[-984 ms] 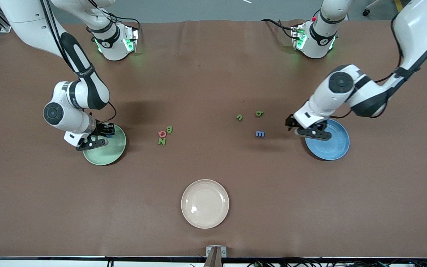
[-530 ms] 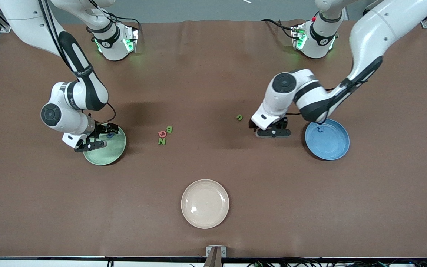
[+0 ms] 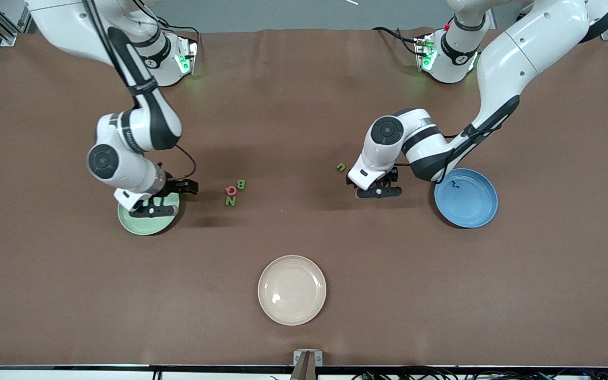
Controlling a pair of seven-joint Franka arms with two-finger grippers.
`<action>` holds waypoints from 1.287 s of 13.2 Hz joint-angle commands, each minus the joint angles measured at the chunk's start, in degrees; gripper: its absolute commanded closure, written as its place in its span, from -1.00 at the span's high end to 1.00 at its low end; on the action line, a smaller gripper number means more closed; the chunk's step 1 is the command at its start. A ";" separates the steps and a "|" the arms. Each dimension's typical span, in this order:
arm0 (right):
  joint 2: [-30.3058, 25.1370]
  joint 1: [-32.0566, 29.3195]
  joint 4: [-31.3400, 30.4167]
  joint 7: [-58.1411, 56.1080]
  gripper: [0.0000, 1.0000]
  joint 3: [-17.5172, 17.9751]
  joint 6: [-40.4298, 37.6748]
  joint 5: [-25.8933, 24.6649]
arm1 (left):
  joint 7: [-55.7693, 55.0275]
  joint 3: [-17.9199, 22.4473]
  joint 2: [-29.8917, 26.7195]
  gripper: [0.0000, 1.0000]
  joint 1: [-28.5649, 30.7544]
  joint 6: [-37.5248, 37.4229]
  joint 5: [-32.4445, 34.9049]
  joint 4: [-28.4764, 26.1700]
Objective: Sort upper and lower case letters into plates
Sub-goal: 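Grasp the green N with the right gripper while the left gripper grasps the m, then carry the N to the green plate while the left gripper carries m to blue plate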
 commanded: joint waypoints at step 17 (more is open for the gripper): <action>11.28 11.36 2.62 17.42 0.29 -0.66 16.26 0.96 | 5.59 2.81 1.44 -0.16 -0.26 5.12 0.42 -0.30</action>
